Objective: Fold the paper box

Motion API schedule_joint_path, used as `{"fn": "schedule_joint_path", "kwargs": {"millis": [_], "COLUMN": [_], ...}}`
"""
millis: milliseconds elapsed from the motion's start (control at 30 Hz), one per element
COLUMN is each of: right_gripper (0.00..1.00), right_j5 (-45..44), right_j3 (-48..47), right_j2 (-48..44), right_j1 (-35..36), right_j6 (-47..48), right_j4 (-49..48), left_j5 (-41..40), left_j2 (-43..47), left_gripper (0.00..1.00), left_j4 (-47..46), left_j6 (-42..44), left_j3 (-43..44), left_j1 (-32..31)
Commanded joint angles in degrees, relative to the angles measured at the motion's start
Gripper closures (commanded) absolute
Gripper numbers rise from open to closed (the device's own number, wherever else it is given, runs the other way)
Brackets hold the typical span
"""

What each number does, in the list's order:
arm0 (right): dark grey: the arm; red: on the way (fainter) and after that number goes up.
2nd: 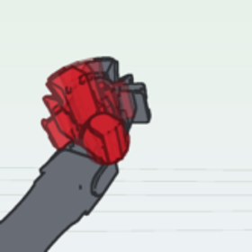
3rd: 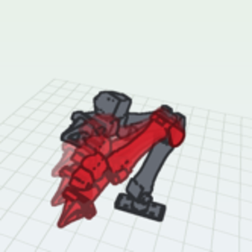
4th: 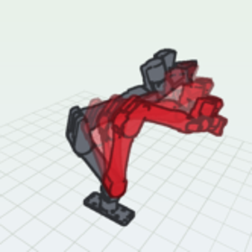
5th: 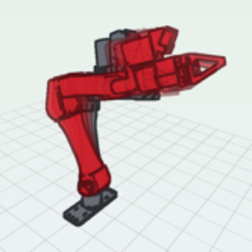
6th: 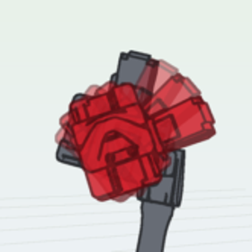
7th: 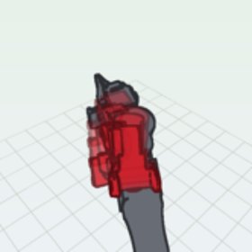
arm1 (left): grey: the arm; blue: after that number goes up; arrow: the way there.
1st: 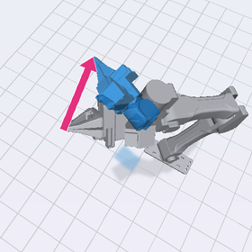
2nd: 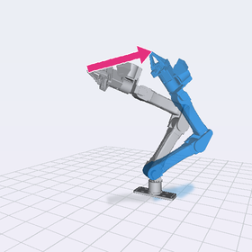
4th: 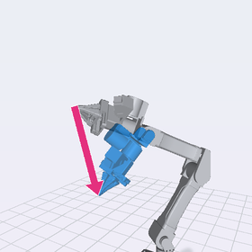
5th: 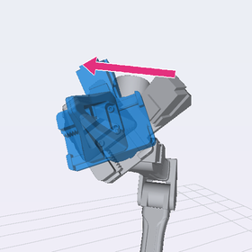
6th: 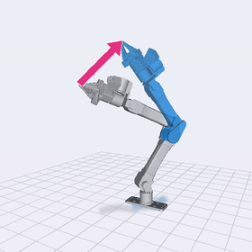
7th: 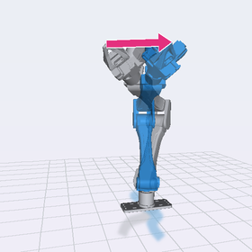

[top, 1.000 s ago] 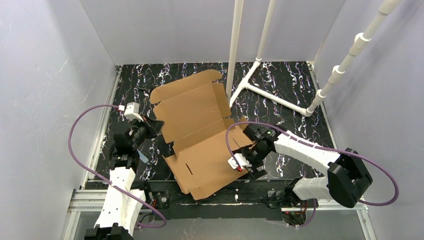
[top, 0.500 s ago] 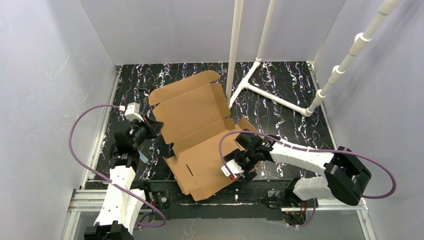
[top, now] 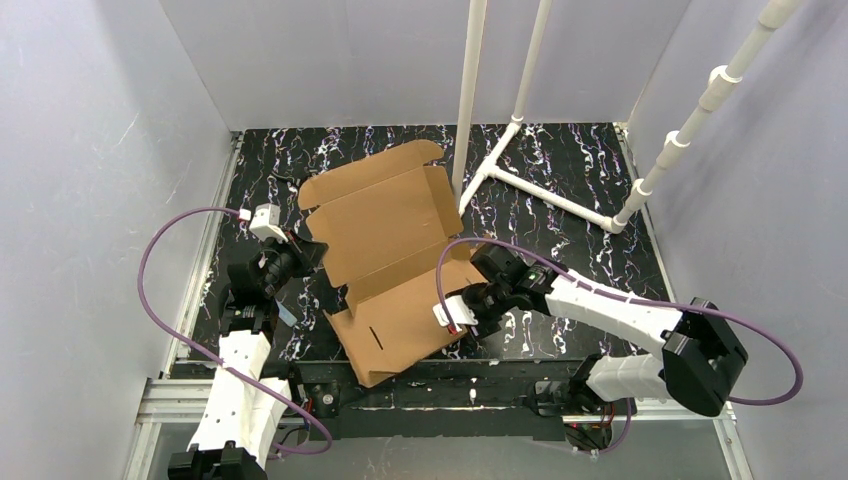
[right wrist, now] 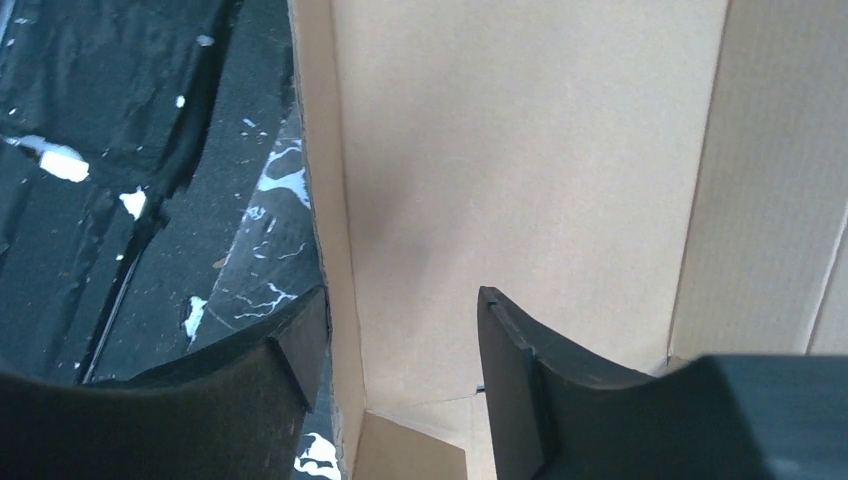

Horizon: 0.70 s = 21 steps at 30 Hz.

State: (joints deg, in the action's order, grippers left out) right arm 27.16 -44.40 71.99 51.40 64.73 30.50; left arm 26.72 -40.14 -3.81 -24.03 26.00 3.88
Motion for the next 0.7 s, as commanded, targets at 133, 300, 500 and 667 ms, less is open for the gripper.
{"fn": "schedule_joint_path", "kwargs": {"millis": [133, 300, 500, 667], "right_gripper": [0.44, 0.50, 0.42, 0.20], "right_j5": [-6.57, -9.63, -8.61, -1.90], "right_j3": [-0.50, -0.31, -0.76, -5.05], "right_j2": [5.05, 9.24, 10.59, 5.56], "right_j1": [-0.15, 0.00, 0.28, -2.35], "right_j6": [-10.59, -13.82, -14.29, -11.80], "right_j4": [-10.42, -14.20, -13.62, -4.23], "left_j5": [4.53, 5.35, 5.46, 4.42], "left_j2": [-0.20, -0.25, -0.07, 0.13], "left_gripper": [1.00, 1.00, 1.00, 1.00], "left_j4": [-1.01, -1.56, -2.16, -2.16], "left_j6": [1.44, 1.61, 1.82, 2.89], "left_j3": [2.39, 2.39, 2.35, 2.94], "left_j1": [-0.79, -1.19, -1.33, -1.33]}}
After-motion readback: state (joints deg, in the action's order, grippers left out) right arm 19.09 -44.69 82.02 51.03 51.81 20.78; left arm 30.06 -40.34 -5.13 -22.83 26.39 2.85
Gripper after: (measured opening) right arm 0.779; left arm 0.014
